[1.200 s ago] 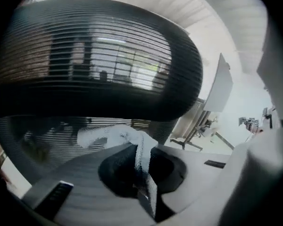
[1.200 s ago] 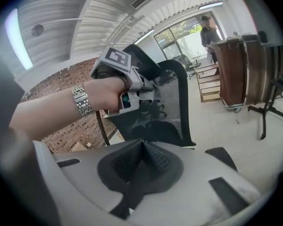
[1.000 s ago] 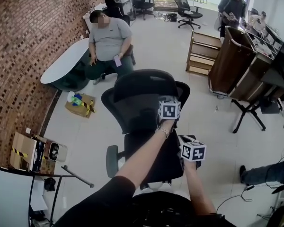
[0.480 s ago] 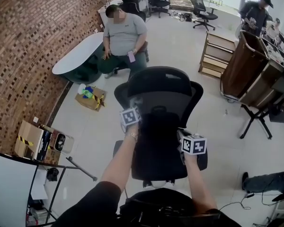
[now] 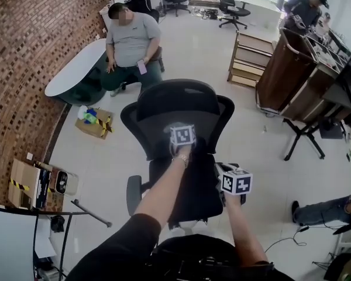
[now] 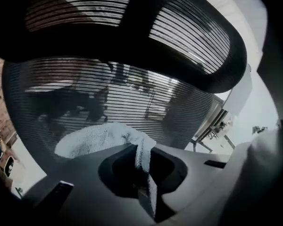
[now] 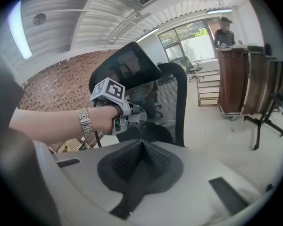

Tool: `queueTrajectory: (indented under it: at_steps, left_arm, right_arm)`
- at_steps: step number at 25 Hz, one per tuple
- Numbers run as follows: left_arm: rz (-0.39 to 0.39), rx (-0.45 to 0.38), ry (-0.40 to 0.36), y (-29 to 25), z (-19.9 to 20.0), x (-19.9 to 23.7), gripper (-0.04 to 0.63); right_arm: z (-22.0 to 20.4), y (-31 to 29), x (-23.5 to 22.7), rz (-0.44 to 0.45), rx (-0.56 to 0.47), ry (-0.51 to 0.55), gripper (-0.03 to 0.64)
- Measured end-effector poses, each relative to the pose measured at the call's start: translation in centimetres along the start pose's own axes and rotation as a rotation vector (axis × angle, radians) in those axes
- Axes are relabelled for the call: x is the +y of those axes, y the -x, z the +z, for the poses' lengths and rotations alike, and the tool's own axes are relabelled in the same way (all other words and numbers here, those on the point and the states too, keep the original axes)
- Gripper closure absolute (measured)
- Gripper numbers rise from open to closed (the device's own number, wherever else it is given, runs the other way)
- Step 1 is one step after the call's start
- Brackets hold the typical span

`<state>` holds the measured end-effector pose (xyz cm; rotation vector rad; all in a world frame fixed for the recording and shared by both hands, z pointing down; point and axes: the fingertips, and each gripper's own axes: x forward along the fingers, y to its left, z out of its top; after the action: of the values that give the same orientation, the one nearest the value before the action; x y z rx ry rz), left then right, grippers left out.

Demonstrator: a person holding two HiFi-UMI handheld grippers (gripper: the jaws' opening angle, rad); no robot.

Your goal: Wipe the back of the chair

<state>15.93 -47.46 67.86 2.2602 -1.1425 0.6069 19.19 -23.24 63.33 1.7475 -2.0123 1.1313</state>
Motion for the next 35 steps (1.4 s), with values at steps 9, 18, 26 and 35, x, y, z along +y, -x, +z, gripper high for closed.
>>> queueTrajectory:
  at_steps: [9, 18, 26, 35]
  left_arm:
    - [-0.363, -0.094, -0.146, 2.6, 2.2, -19.3, 0.569]
    - [0.051, -0.112, 0.043, 9.5, -1.7, 5.5, 0.569]
    - [0.347, -0.034, 0.155, 10.0, -7.8, 19.6, 0.569]
    - [-0.061, 0.082, 0.108, -1.9, -8.2, -1.8, 0.569]
  right_arm:
    - [0.5, 1.1, -3.8, -0.024, -0.014, -0.057, 0.615]
    - [0.0, -2.6, 1.5, 0.091, 0.027, 0.002, 0.615]
    - [-2.2, -4.0, 4.5, 0.134, 0.075, 0.026, 0.615]
    - [-2.1, -0.9, -1.0, 0.054, 0.042, -0.019, 0.615]
